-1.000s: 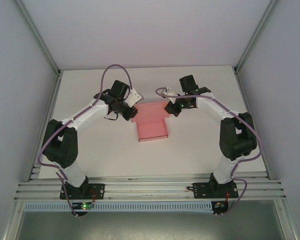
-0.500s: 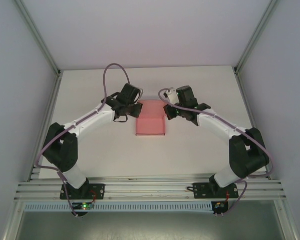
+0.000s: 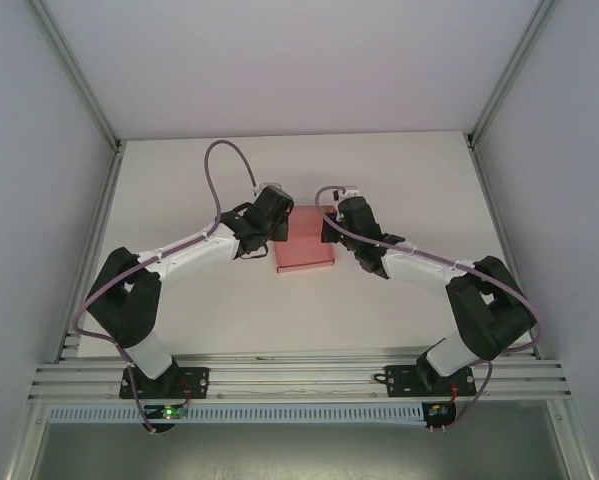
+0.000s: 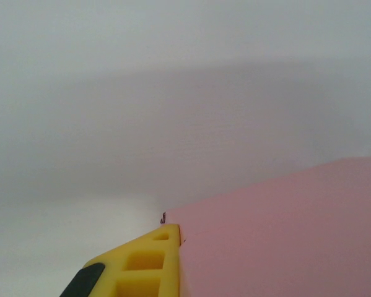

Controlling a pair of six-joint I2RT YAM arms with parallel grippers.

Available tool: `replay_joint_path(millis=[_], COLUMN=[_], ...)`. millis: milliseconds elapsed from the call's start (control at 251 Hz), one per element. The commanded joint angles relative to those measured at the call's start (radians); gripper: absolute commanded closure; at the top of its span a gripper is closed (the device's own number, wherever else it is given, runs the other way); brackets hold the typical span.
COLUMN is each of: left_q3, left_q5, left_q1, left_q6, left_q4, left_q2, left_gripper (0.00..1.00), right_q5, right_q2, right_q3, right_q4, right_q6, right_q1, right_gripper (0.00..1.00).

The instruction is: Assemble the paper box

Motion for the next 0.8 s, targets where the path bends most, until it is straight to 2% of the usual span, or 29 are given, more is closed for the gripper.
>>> replay_joint_path(millis=[0, 80, 196, 391, 539, 623, 710, 794], left_q3=[-0.053, -0.113, -0.167, -0.269, -0.312, -0.330, -0.350, -0.370], left_q5=[0.059, 0.080, 0.058, -0.029, -0.034, -0.013, -0.001, 0.006], left_q1=[-0.014, -0.022, -0.033, -0.107, -0.142, -0.149, -0.160, -0.172], left_q6=[-0.142, -0.154, -0.170, -0.076, -0.043, -0.040, -0.047, -0.041], left_q4=[0.216, 0.313, 0.362, 0.429, 0.431, 0.411, 0.406, 0.412], left_q2=[-0.016, -0.024, -0.036, -0.101, -0.138, -0.156, -0.181, -0.204], left_gripper=[1.00, 1.00, 1.00, 1.00, 0.94, 0.86, 0.85, 0.78], right_q5=[0.025, 0.068, 0.130, 0.227, 0.309, 0.357, 0.415, 0.424], right_q2=[-0.040, -0.049, -0.057, -0.084, -0.118, -0.128, -0.114, -0.085], right_q3=[-0.056, -0.104, -0.176, -0.260, -0.313, -0.342, -0.391, -0.426], right_q4=[0.178, 0.243, 0.352, 0.449, 0.486, 0.494, 0.556, 0.614], right_q6=[0.061, 0.060, 0.033, -0.016, -0.072, -0.093, -0.112, -0.107], right_q1=[0.045, 0.064, 0.105, 0.157, 0.187, 0.209, 0.233, 0.244], right_gripper=[1.00, 1.00, 1.00, 1.00, 1.00, 1.00, 1.00, 1.00])
